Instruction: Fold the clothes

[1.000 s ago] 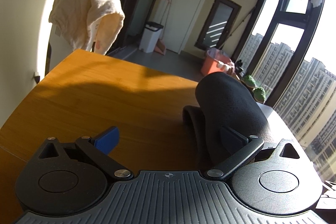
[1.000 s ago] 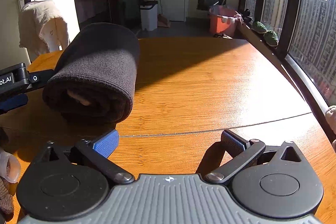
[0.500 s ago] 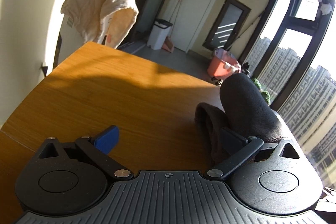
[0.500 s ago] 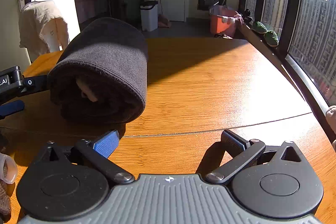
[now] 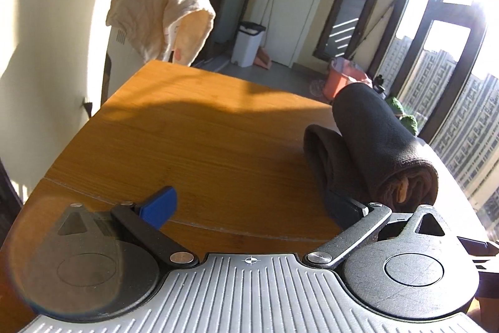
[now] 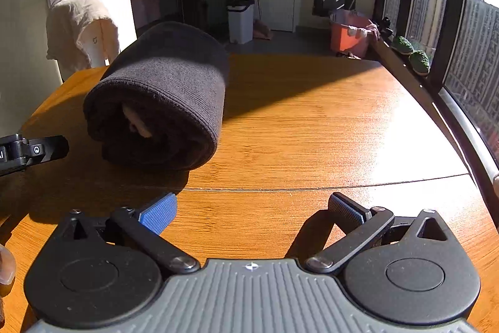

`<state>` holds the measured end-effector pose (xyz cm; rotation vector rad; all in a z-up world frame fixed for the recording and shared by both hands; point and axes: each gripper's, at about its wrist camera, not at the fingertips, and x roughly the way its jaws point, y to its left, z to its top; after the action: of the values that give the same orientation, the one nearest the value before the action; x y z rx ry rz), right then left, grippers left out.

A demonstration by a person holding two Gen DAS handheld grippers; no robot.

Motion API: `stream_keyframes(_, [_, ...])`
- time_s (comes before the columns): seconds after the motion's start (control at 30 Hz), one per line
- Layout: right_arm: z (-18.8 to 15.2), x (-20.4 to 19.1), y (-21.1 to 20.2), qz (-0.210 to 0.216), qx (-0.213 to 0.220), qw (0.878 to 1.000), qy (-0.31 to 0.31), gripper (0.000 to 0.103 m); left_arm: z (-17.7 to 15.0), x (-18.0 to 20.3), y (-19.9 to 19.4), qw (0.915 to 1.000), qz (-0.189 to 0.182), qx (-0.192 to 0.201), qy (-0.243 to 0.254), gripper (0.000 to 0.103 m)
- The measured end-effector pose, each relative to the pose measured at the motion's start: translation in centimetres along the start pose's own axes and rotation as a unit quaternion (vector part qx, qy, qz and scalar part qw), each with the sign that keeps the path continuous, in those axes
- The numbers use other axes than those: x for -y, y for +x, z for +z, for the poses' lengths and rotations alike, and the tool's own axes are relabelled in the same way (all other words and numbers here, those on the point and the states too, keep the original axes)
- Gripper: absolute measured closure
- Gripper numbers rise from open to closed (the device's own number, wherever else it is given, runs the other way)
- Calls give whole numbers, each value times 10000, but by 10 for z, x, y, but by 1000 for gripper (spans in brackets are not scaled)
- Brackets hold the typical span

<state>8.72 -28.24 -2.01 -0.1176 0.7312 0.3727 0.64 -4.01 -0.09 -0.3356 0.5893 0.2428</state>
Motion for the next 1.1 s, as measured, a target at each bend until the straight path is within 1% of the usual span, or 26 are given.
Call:
stream_keyframes(0.13, [-4, 5, -4, 161, 21, 9998, -152, 0, -14, 24, -9, 9975, 298, -239, 588, 0])
stream_keyframes(0.2, [-6, 8, -6, 191, 30, 9997, -181, 0, -21, 41, -10, 9926, 610, -381, 975, 0])
stream_keyframes(0.23, [-7, 10, -7, 138, 33, 9998, -133, 0, -25, 49, -11, 9895, 756, -428, 1152, 0])
stream_keyframes(0.4, [-10, 18, -11, -113, 51, 9999, 109, 0, -35, 64, -16, 9901, 731, -419, 1124, 0])
stream_keyframes(0.5, [-11, 19, -11, -122, 53, 9999, 101, 0, -34, 61, -16, 9909, 678, -433, 1082, 0])
stream_keyframes(1.1, [-14, 19, -14, -54, 62, 10000, 37, 0, -35, 62, -16, 9910, 673, -422, 1077, 0])
